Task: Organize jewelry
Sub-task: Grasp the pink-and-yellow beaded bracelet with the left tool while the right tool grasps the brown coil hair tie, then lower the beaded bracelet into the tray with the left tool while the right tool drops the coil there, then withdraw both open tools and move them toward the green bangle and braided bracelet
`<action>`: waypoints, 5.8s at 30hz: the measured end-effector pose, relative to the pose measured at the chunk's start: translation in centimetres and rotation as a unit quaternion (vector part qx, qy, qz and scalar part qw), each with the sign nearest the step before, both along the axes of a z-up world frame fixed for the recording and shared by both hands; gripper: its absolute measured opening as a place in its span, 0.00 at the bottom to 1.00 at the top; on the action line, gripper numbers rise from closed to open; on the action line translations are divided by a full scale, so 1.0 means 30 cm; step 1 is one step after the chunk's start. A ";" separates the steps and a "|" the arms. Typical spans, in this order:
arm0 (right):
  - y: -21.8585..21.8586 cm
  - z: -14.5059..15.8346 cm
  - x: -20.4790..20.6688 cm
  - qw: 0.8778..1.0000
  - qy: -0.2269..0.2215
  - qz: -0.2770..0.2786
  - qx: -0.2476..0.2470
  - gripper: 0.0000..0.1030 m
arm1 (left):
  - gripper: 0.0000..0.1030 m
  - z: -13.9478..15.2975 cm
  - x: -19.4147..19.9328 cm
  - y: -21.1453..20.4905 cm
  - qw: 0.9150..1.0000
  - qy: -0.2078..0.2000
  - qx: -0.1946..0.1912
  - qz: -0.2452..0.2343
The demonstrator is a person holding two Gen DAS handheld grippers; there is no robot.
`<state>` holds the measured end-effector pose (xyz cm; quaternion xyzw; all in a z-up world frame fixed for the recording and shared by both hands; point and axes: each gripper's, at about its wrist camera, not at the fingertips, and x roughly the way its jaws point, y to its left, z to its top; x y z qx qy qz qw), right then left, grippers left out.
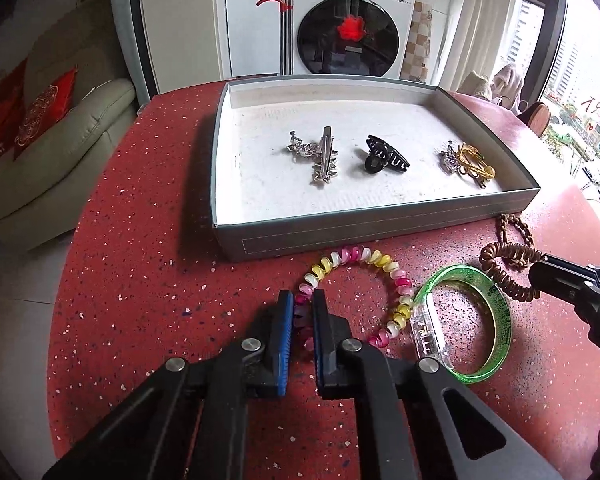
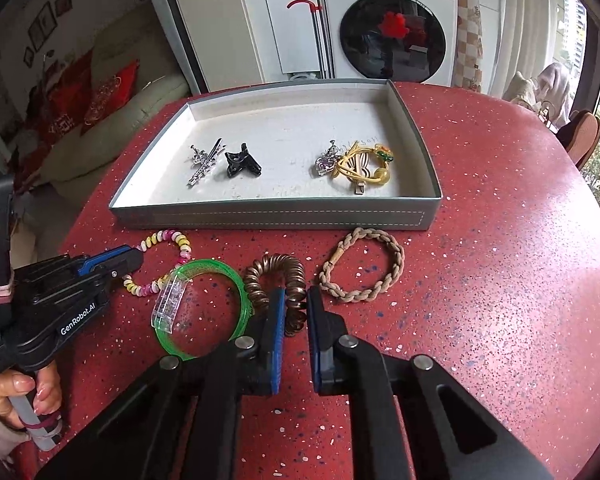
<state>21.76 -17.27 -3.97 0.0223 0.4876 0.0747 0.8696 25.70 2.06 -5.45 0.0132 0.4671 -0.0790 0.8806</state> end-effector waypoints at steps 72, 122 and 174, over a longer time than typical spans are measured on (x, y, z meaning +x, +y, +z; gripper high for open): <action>-0.041 -0.029 0.505 0.999 -0.006 -0.035 0.025 0.11 | 0.27 0.020 0.486 -0.098 0.998 -0.037 0.043 0.039; -0.132 0.150 0.102 0.992 -0.048 -0.064 0.097 0.78 | 1.00 0.254 0.090 -0.013 0.994 -0.093 0.005 0.059; -0.249 -0.009 -0.053 0.994 0.037 -0.089 0.048 1.00 | 1.00 0.008 -0.103 -0.123 0.999 0.033 -0.002 0.029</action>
